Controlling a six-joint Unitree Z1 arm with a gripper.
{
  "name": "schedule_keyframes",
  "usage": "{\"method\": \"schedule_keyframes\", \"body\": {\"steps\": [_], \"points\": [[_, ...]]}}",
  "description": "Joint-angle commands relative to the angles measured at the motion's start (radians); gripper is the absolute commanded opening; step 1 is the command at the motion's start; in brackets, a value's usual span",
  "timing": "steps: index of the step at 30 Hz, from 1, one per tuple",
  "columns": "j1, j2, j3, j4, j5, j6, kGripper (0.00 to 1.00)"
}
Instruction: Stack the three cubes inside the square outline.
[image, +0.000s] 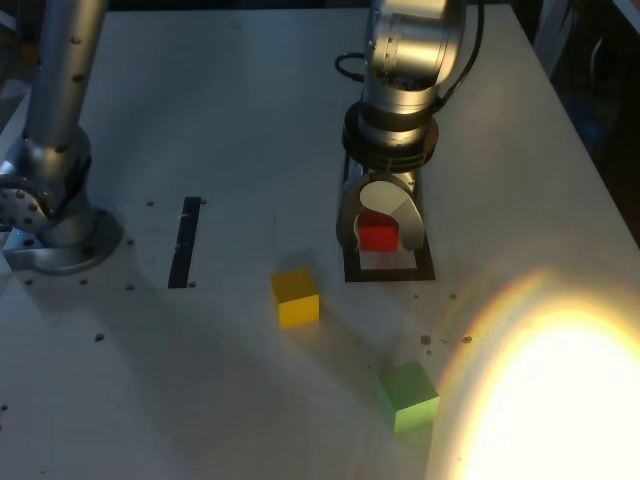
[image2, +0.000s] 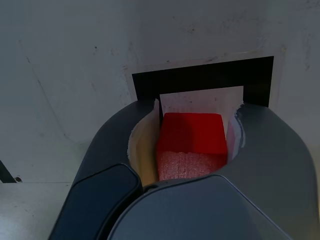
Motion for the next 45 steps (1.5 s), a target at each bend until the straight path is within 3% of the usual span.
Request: {"method": "schedule_keyframes", "body": {"steps": [1, 3, 9, 13, 20, 24, 27, 30, 35, 41, 45], "points": [[0.002, 0.009, -0.001, -0.006, 0.000, 0.002, 0.31], [0.002, 0.013, -0.001, -0.009, -0.001, 0.003, 0.39], [0.002, 0.018, -0.006, -0.010, -0.007, 0.009, 0.77], [0.002, 0.014, -0.008, -0.012, -0.012, 0.015, 0.88], [0.002, -0.008, -0.005, -0.003, -0.010, 0.016, 0.95], [-0.017, -0.075, -0.011, 0.038, -0.017, 0.003, 0.99], [-0.067, -0.150, -0.039, 0.116, -0.016, -0.039, 1.00], [-0.127, -0.209, -0.073, 0.248, -0.024, -0.125, 0.97], [-0.193, -0.261, -0.059, 0.416, -0.084, -0.288, 0.91], [-0.269, -0.255, -0.003, 0.367, -0.147, -0.407, 0.89], [-0.318, -0.237, 0.031, 0.306, -0.142, -0.491, 0.89]]}}
